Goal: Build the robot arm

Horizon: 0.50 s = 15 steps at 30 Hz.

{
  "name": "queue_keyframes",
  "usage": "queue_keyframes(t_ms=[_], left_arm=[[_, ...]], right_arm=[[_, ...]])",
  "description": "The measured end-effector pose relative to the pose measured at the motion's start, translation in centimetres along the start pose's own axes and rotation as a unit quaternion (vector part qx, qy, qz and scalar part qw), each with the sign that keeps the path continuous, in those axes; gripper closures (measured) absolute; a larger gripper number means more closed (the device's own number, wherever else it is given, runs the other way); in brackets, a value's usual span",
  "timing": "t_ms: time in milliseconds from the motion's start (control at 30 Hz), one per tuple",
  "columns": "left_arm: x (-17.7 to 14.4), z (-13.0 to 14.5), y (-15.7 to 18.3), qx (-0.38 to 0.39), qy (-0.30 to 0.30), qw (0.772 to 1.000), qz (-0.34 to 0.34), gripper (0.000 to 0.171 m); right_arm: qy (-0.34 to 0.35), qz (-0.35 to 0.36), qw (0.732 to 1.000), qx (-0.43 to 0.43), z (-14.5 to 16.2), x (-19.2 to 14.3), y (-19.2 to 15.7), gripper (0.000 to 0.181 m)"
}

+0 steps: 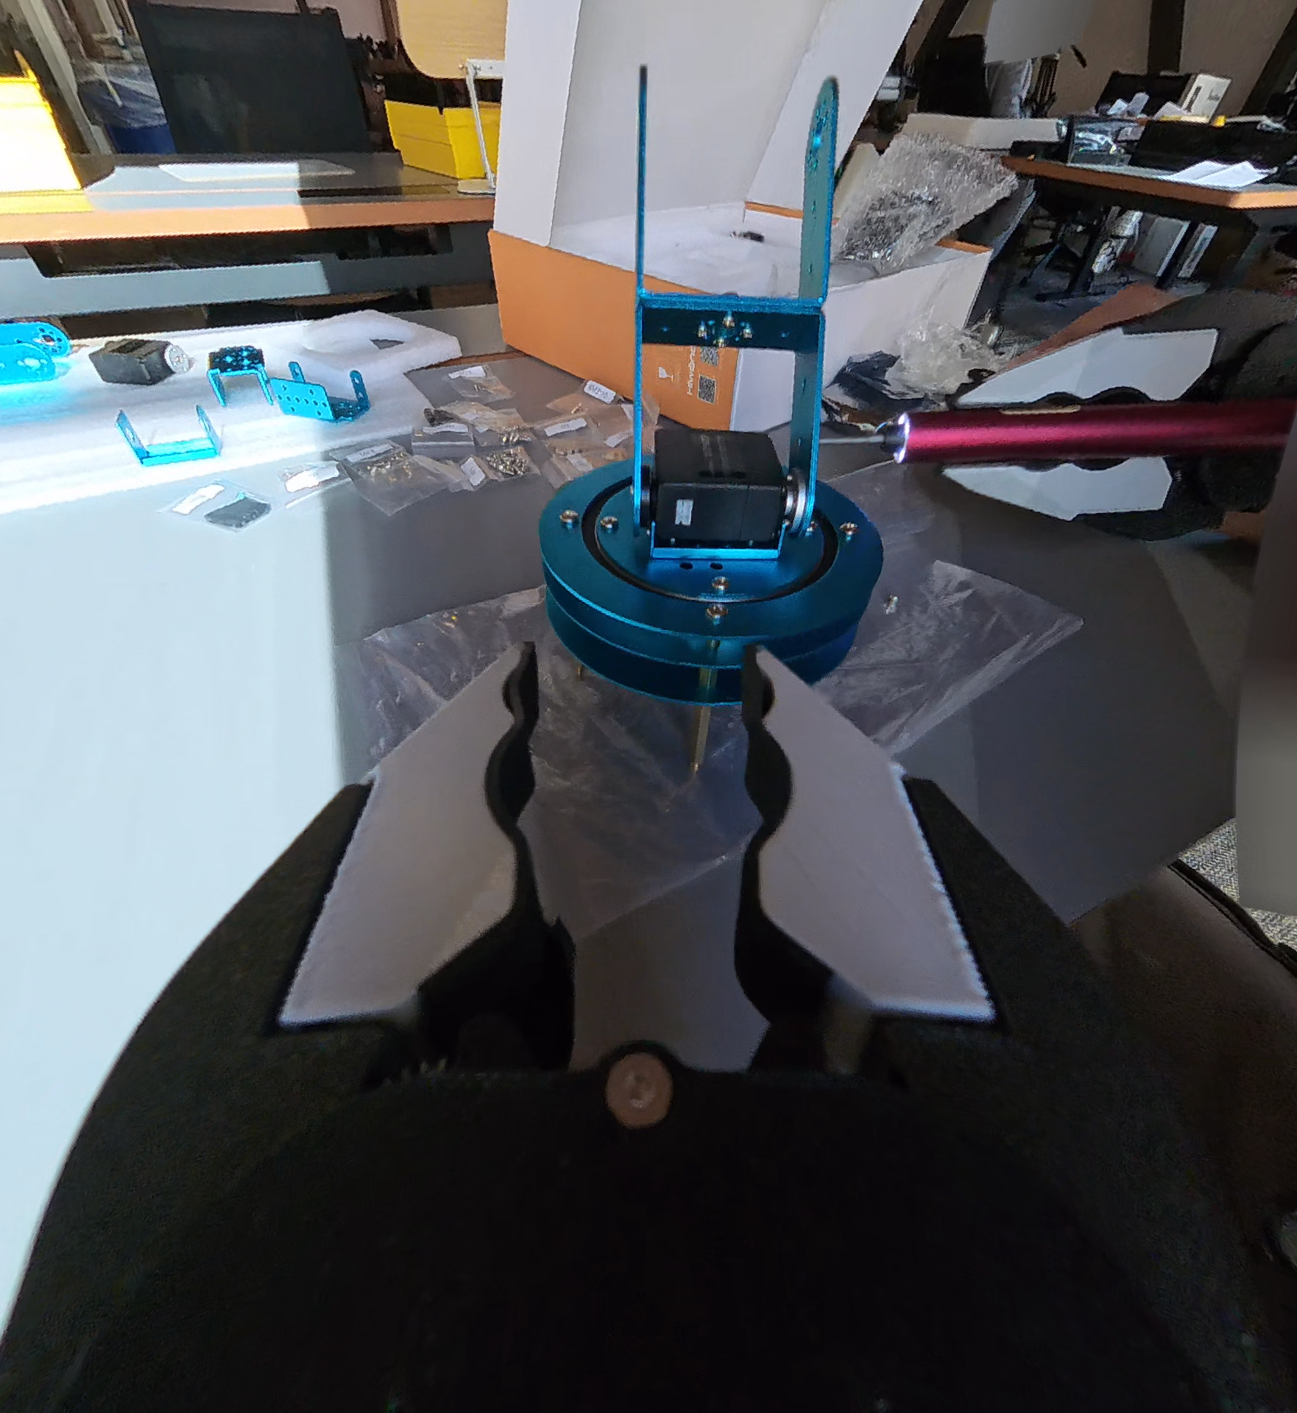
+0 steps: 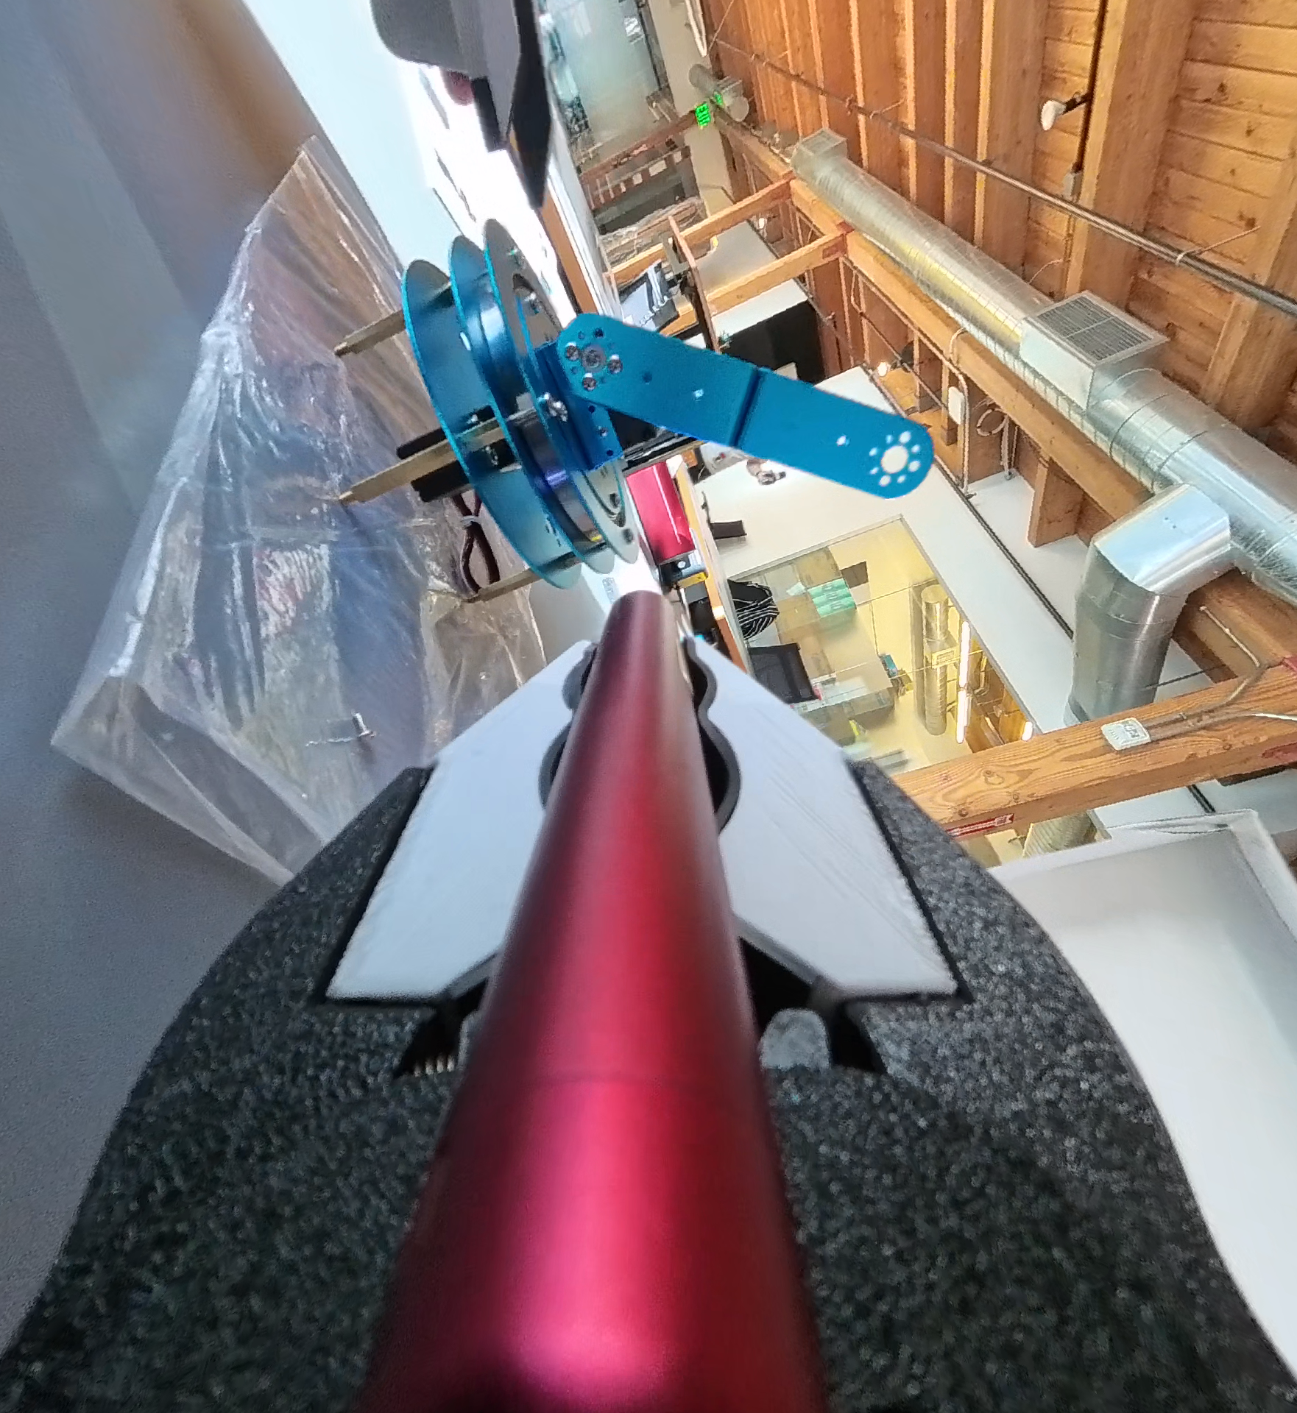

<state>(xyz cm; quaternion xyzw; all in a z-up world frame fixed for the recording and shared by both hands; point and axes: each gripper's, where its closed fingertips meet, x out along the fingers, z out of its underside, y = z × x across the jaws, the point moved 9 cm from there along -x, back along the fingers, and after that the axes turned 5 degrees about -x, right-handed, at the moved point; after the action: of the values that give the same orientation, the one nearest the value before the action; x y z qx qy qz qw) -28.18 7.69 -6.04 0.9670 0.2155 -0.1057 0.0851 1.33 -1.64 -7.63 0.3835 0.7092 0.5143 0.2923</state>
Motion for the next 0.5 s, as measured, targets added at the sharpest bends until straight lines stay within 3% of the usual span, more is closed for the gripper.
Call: queue_keyframes(t_ms=[500], left_arm=[[-0.7,2.4,5.0,-0.011,0.029,0.999,-0.013,0.123]], right_arm=[[-0.031,-0.019,0.999,-0.019,1.1,1.0,-0.7,0.159]])
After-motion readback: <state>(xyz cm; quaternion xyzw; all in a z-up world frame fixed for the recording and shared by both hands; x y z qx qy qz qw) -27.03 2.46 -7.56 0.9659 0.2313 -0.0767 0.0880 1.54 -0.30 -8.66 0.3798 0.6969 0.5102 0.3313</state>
